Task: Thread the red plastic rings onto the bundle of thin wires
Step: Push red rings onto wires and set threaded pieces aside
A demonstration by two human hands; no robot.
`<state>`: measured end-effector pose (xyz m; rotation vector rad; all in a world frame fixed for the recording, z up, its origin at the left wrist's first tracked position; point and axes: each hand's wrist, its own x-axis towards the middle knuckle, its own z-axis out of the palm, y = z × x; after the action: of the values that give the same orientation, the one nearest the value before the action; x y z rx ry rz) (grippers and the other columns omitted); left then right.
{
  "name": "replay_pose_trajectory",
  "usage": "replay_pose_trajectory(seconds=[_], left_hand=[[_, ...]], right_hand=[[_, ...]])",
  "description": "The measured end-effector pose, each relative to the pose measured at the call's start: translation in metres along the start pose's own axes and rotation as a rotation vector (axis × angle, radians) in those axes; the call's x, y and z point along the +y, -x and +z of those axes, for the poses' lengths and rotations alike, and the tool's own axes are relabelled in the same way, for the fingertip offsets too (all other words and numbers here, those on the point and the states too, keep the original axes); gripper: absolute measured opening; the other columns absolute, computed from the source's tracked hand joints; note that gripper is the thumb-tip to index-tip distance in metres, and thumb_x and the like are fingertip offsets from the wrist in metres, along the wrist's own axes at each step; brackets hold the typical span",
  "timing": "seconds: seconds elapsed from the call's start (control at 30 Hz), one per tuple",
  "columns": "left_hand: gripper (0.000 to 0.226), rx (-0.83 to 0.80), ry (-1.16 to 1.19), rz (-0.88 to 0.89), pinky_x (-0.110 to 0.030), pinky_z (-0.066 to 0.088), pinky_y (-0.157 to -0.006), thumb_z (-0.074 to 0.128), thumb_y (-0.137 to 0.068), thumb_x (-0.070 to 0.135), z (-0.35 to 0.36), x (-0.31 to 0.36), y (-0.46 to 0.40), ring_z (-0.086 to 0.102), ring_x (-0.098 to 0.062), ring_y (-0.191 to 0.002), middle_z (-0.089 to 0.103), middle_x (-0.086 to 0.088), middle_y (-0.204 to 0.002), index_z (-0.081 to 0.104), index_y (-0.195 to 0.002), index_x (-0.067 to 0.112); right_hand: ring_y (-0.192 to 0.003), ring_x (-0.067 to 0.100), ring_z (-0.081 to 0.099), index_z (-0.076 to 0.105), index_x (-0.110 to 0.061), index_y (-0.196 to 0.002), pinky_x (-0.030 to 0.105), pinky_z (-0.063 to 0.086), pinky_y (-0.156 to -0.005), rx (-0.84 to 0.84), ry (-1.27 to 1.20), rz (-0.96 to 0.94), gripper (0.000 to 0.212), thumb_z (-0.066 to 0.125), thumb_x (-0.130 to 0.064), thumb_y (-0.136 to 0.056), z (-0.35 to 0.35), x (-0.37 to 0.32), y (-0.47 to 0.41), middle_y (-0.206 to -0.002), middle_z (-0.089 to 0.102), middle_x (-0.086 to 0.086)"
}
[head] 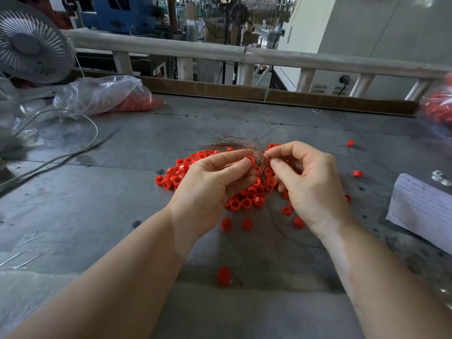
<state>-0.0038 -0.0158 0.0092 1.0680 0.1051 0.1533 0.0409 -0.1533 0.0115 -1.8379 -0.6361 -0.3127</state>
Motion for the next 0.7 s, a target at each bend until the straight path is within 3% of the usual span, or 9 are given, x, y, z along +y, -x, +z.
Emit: replay_pose_trajectory(seconds=[0.13,0.3,0.7], left_hand=[[0.023,-0.034,0.068,-0.046,-0.016,0.054,-0.061,0.062,-0.06,-0.001,-0.0004,0.0011,0.0008,0.069,-0.01,-0.068,0.071,-0.006,-0.072,0.076,-0.074,0.01],[0.024,-0.043,0.073,-0.048,-0.016,0.054,-0.06,0.06,-0.066,-0.005,0.0,0.0003,0.0007,0.069,-0.01,-0.067,0.071,-0.006,-0.072,0.075,-0.078,0.009],[0.021,-0.052,0.064,-0.022,-0.017,0.054,-0.058,0.063,-0.059,0.0,-0.0013,-0.0014,-0.0007,0.067,-0.01,-0.064,0.069,-0.003,-0.069,0.073,-0.075,0.011]], right_hand=[[-0.057,-0.006,0.054,0.063,-0.031,-0.08,0.008,0.04,-0.058,-0.001,0.017,-0.015,0.027,0.059,-0.006,-0.089,0.0,0.0017,-0.0002,-0.057,0.057,-0.028],[-0.056,-0.006,0.054,0.062,-0.031,-0.078,0.008,0.04,-0.058,-0.005,0.003,-0.014,0.029,0.059,-0.005,-0.089,0.0,0.0031,-0.0009,-0.058,0.059,-0.027],[-0.057,-0.005,0.054,0.064,-0.029,-0.079,0.009,0.039,-0.058,-0.028,-0.01,-0.021,0.027,0.059,-0.005,-0.089,0.0001,0.0018,-0.0002,-0.059,0.059,-0.027]])
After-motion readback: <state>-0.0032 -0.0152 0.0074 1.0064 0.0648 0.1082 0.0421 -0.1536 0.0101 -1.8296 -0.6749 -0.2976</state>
